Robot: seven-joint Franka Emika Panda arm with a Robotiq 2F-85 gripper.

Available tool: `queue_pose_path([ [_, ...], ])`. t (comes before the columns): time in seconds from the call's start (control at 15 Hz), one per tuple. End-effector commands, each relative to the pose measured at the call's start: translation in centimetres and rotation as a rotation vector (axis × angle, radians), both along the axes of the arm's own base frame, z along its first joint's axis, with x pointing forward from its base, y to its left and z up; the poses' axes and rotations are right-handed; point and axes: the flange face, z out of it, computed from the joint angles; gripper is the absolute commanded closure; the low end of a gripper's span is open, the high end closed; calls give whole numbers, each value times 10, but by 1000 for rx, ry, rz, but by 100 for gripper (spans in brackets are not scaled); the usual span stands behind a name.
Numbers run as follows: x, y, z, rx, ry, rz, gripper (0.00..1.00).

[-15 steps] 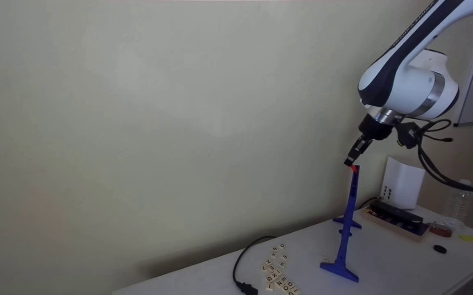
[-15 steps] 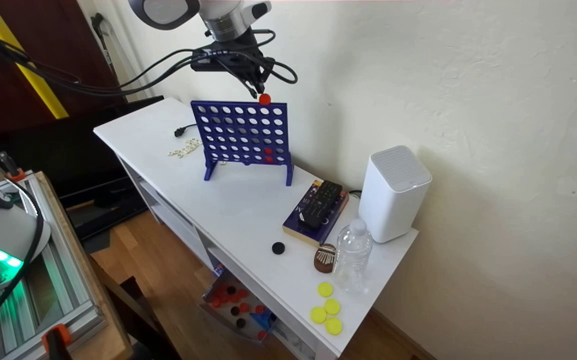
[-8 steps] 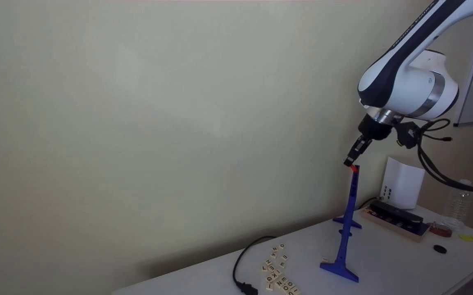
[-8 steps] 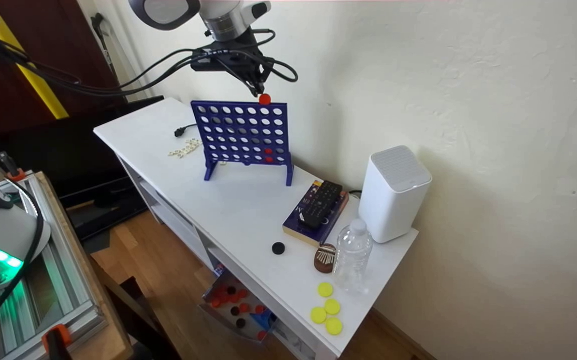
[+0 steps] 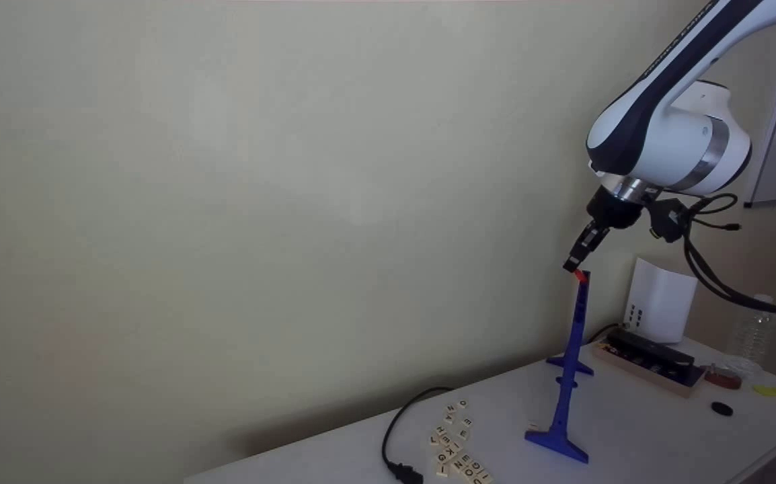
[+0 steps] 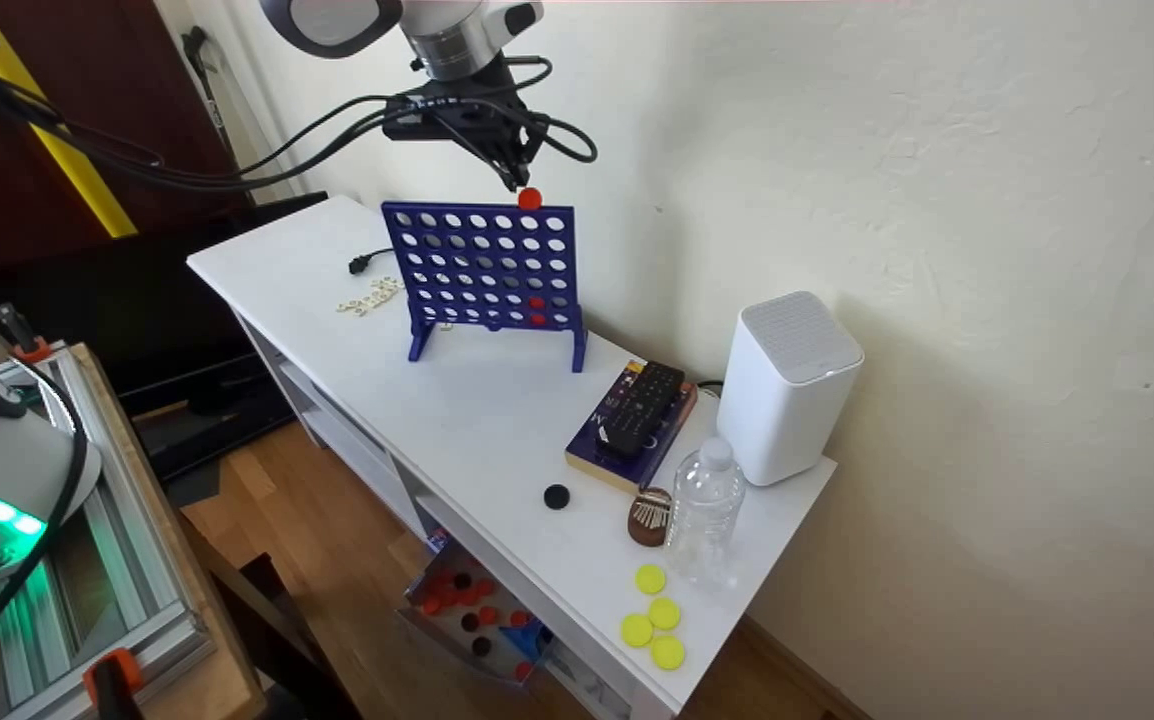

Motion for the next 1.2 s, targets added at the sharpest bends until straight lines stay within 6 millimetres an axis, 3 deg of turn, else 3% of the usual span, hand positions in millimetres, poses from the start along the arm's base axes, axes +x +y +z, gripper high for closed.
queue_pose_path([
  [0.0, 8, 1, 6, 5, -19, -20, 100],
  [1.13, 21, -8, -11, -6, -3, -37, 100],
])
